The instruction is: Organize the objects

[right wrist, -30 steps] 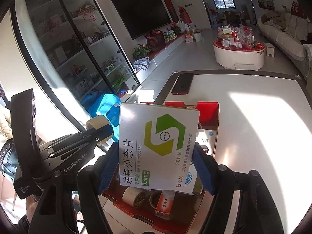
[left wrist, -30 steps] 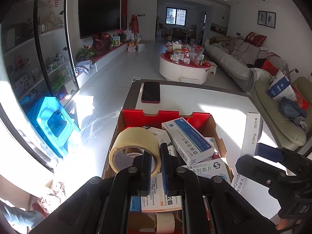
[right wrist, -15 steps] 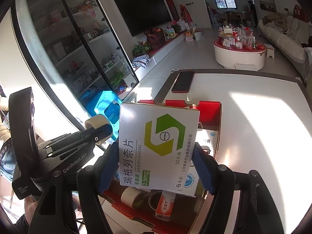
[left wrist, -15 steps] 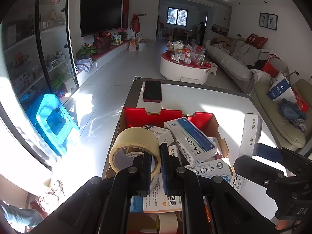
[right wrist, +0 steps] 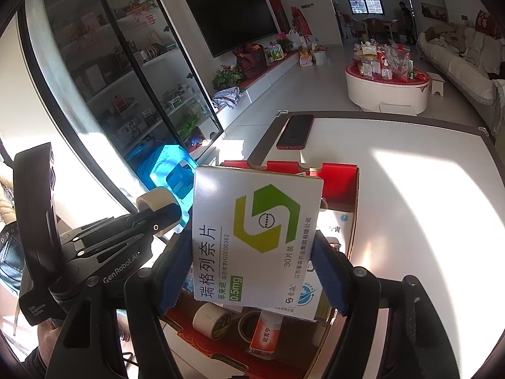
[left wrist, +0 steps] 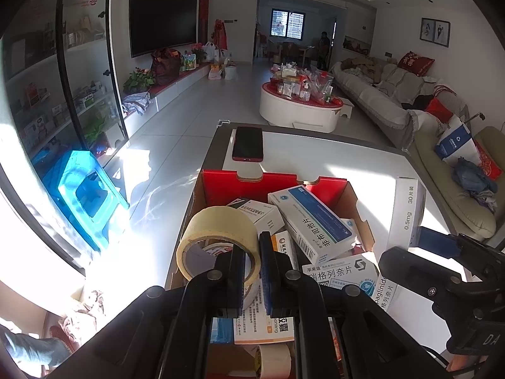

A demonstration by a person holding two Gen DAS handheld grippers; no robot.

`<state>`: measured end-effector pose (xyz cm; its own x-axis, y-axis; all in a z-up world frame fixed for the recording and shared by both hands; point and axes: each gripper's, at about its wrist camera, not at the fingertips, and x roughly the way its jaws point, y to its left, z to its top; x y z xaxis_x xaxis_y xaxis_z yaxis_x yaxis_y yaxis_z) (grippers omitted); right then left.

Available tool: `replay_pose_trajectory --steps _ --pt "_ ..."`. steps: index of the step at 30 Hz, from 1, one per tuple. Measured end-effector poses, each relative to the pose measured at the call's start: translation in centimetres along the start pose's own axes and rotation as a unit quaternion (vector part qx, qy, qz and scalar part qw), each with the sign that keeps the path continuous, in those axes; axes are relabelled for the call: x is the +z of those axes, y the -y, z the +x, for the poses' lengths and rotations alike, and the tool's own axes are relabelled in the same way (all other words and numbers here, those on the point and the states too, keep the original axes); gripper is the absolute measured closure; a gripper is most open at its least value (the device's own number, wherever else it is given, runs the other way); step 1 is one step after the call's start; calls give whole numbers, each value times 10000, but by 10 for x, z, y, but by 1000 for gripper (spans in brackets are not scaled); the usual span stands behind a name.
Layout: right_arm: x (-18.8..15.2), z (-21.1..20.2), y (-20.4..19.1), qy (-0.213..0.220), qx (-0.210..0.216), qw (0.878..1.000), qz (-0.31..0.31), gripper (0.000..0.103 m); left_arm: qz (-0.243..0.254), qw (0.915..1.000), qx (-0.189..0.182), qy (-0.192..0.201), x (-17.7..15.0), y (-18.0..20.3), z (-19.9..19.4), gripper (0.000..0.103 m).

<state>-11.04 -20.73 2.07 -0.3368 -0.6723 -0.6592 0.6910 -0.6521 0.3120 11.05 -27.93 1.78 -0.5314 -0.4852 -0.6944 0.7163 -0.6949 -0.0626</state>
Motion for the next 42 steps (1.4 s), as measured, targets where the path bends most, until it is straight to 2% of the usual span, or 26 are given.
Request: replay_pose_trajectory --steps 12,14,15,16,17,18,19,20,28,31,33,35,38,42 --pt "-5 4 4 -59 -29 10000 -36 30 32 10000 -27 -77 -1 1 3 94" --pt "-6 7 5 -101 -27 9999 -20 30 65 9999 -38 -131 -1 2 5 91" --pt "-7 7 6 -116 -24 9999 -3 30 112 9997 -56 -198 -1 3 8 76" --pt "-7 9 6 -133 -13 9999 31 28 151 9995 -94 -279 -2 5 11 42" --pt "-7 10 8 -177 4 9998 54 26 175 9994 27 -314 -2 6 13 36" --pt "-8 10 10 -166 -99 9998 84 21 199 9992 154 -311 -3 6 14 25" --pt "-7 9 13 -139 -155 9997 110 17 200 9993 123 -300 -4 5 14 16" --pt "-7 8 16 -122 -130 9997 147 17 162 9995 34 -275 -4 5 13 13" --pt "2 -16 20 165 -86 9996 222 17 284 9995 98 -70 2 13 -1 10" --pt "3 -39 28 406 -272 9986 179 16 222 9997 19 -28 5 17 -8 9" --pt "-2 -55 41 543 -587 9967 134 11 212 9998 -29 -9 6 23 -15 6" --pt "-12 -68 64 591 -1104 9921 105 10 267 9996 -112 29 4 36 -22 4" --pt "-33 -77 113 383 -1750 9834 282 10 345 9989 -308 14 -3 64 -27 1" --pt "-65 -91 180 129 -2159 9730 809 10 705 9953 -655 -68 -19 131 -29 1"
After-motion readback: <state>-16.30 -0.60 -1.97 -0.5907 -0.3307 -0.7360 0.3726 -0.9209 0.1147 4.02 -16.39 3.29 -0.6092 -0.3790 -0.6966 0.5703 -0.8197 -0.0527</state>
